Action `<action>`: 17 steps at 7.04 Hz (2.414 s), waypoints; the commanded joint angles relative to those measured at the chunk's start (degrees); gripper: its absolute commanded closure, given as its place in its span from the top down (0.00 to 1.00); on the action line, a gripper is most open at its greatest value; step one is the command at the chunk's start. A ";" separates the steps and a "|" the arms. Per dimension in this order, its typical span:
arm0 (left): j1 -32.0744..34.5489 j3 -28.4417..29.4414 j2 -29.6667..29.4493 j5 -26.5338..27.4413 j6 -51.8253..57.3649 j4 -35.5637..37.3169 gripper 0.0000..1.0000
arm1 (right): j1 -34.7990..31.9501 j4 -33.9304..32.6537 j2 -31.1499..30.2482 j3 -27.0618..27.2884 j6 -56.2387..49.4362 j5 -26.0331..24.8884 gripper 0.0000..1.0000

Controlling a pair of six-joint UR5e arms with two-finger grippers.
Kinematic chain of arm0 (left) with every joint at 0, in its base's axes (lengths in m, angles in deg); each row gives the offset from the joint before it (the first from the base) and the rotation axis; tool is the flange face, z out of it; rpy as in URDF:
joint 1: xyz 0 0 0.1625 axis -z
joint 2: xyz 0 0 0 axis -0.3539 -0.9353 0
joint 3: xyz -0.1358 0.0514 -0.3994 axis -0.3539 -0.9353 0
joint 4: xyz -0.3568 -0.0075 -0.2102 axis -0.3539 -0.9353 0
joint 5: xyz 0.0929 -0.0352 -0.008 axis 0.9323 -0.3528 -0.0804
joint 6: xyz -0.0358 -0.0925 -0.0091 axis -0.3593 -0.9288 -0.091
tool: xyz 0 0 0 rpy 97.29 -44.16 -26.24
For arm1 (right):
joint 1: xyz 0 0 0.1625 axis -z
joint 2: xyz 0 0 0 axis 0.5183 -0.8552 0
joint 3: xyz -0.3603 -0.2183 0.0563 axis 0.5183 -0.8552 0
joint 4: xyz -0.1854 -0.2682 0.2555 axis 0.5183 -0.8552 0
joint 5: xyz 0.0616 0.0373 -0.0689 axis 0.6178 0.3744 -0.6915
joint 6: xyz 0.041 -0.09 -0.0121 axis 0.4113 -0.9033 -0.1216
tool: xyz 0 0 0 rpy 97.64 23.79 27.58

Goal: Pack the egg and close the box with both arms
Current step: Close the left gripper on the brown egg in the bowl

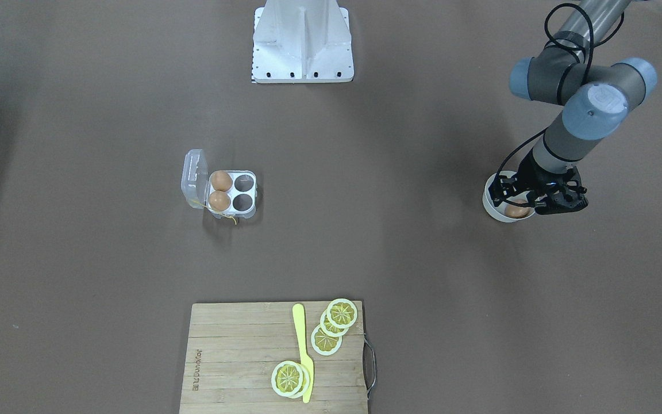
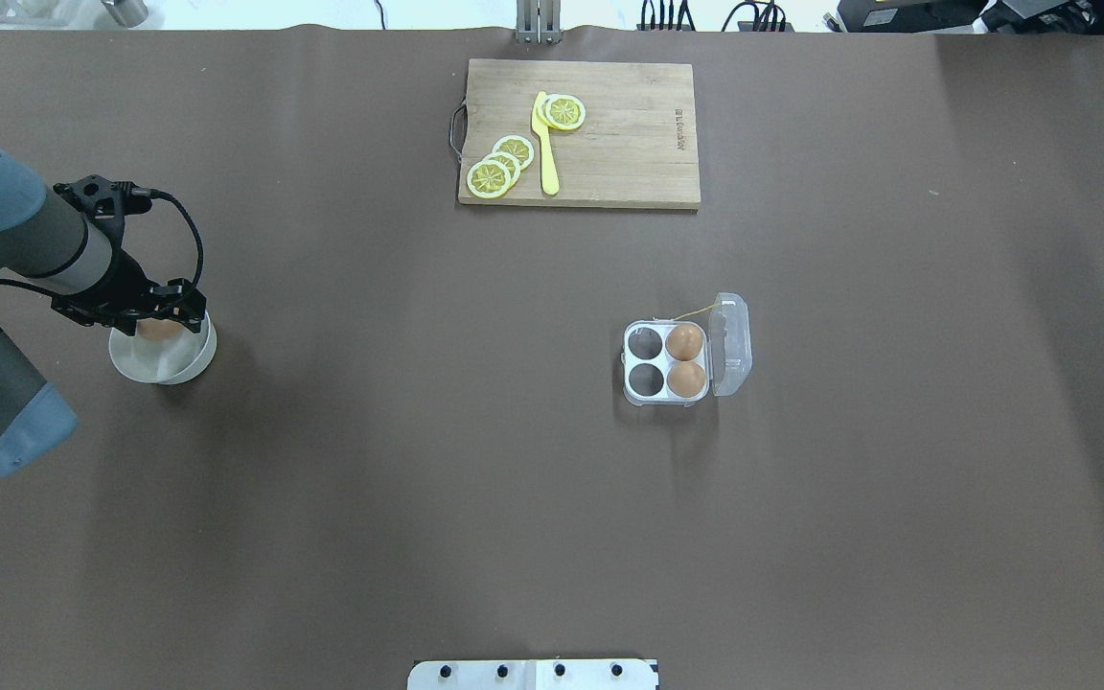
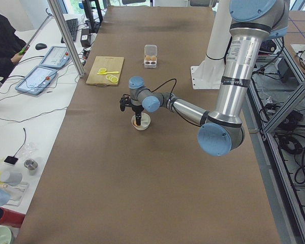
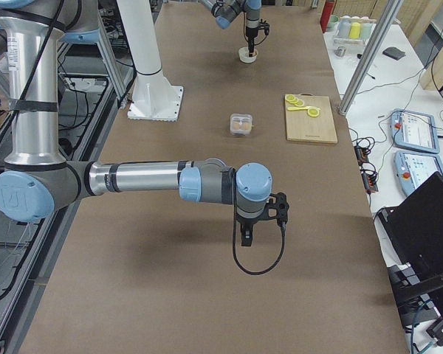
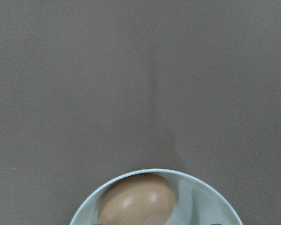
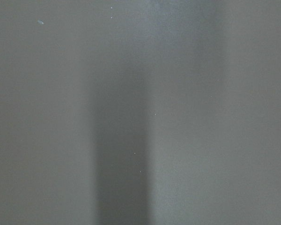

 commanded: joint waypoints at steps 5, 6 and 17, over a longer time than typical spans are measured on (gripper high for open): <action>0.07 2.32 -0.14 0.00 0.28 -2.78 0.82 | 0.00 0.09 -0.20 0.31 0.00 0.04 1.00; 0.07 2.41 -0.05 0.00 0.36 -2.78 0.82 | 0.00 0.09 -0.20 0.31 0.00 0.04 1.00; 0.16 2.14 0.04 0.00 0.28 -2.78 0.63 | 0.00 0.09 -0.12 0.39 -0.09 0.13 1.00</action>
